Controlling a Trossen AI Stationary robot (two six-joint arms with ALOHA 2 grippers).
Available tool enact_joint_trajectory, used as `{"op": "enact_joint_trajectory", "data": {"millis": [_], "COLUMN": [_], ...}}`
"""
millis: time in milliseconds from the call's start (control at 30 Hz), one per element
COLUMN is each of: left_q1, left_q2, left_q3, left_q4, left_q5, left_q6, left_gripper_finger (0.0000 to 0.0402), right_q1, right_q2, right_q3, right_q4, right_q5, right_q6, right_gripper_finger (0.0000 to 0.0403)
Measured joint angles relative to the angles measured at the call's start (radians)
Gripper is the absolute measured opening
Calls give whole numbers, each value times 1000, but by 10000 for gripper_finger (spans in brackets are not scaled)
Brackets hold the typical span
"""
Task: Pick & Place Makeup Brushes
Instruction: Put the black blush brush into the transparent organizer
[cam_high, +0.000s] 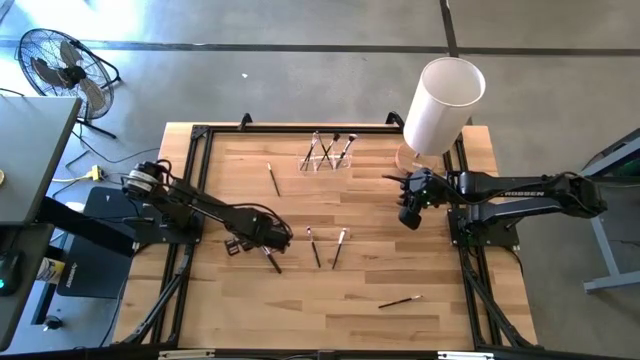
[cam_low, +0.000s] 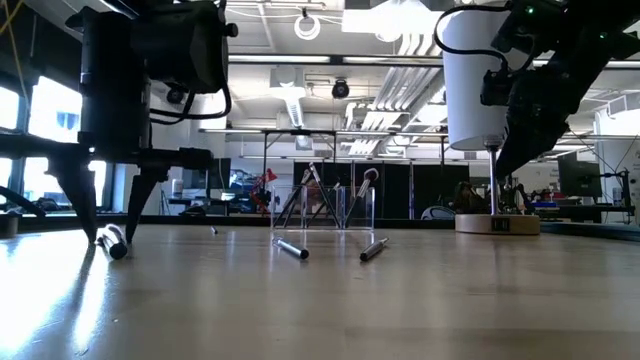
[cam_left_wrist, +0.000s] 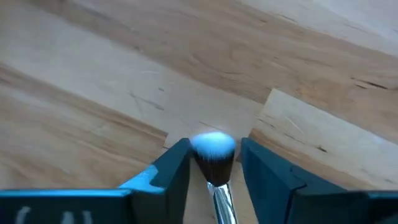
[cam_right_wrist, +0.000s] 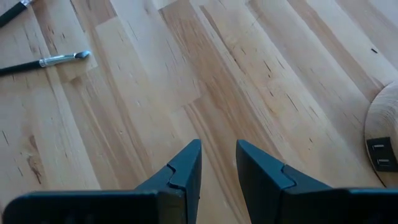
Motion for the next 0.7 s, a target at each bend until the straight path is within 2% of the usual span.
{"op": "enact_joint_trajectory", "data": {"millis": [267, 400, 500, 600, 700], "left_q1": [1, 8, 35, 77, 109], "left_q2": [2, 2, 6, -13, -46], "left_q3": [0, 1, 23, 74, 143], "left_q4": [11, 10, -1, -27, -14], "left_q5": [-28, -81, -106, -196, -328], "left_q6": [130, 237, 383, 521, 667], "left_gripper_finger": [16, 19, 20, 7, 7], "right_q1": [0, 0, 0, 0, 0], "right_q2": [0, 0, 0, 0, 0], "right_q3": [0, 0, 0, 0, 0], "right_q4": [40, 60, 68, 70, 80], "right_q5": [1, 1, 1, 5, 41], "right_q6": [-5, -8, -8, -8, -8], "right_gripper_finger": [94, 94, 94, 94, 94]}}
